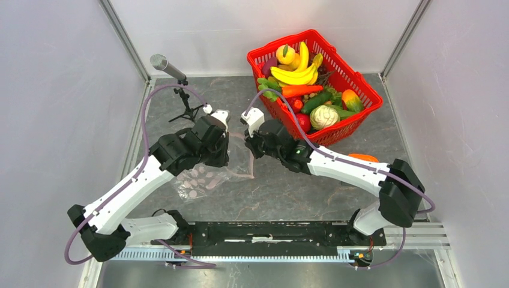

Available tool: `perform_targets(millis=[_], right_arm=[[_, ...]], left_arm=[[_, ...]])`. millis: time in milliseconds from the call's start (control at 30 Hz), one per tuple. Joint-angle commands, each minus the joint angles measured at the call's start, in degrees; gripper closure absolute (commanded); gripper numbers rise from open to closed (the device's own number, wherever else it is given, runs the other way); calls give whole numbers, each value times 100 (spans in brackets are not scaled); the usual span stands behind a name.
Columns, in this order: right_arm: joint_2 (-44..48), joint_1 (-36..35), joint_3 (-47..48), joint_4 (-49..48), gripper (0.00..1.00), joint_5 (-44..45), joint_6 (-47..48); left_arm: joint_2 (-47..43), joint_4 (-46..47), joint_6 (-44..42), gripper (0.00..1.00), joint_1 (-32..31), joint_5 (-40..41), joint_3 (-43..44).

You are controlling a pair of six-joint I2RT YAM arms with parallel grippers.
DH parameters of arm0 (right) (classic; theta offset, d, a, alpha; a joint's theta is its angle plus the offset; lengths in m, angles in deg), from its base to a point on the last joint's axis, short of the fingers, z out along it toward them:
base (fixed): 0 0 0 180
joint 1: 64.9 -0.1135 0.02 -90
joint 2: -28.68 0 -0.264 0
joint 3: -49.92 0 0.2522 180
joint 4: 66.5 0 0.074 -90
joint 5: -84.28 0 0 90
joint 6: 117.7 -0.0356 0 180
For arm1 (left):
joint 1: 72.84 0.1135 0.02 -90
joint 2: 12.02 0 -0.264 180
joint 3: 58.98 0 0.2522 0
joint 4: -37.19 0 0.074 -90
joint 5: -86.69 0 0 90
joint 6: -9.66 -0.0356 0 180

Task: Place the food in the zip-top bag and seal the zipper
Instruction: Open the zipper of the food storage bag.

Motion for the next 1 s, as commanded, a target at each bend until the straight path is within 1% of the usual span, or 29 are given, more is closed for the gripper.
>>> perform_targets(millis=[0,100,167,367,400,433,500,533,600,633,700,767,800,867,933,967], right_arm=[[-194,46,78,416,98,-69,108],[-281,55,-81,455,96,157,61],[-328,54,-99,541,96,682,-62],[-300,72,-89,367,94,1788,-197],[-321,72,-49,362,94,1712,-96],[-345,73,-30,267,94,1409,74],[-379,74,38,221,94,575,306],[-350,81,23,146,92,200,302],[-254,81,-94,-53,85,-256,204],[-206,82,-161,-158,81,-347,159],[-100,82,-180,-178,77,-413,127],[42,90,-157,-178,63,-398,131],[102,89,-155,-178,60,-389,148],[226,93,-156,-178,57,-368,174],[330,99,-139,-131,50,-412,176],[411,97,-130,-102,50,-448,163]], left_arm=[[-135,60,392,98,38,477,-410],[-216,261,450,98,103,807,-711],[-192,283,420,98,175,874,-785],[-146,499,257,98,305,876,-933],[-126,519,227,98,332,911,-937],[-100,573,196,98,364,921,-957],[-43,746,144,98,445,857,-1032],[1,810,128,98,474,776,-1038],[94,924,142,98,503,731,-1059],[113,1019,149,98,517,727,-1082],[127,1155,184,98,571,705,-1147],[100,1307,208,98,645,658,-1232],[84,1372,219,98,689,621,-1276],[32,1483,213,98,777,537,-1349],[-2,1550,187,98,834,473,-1394],[-8,1574,169,98,859,446,-1406]])
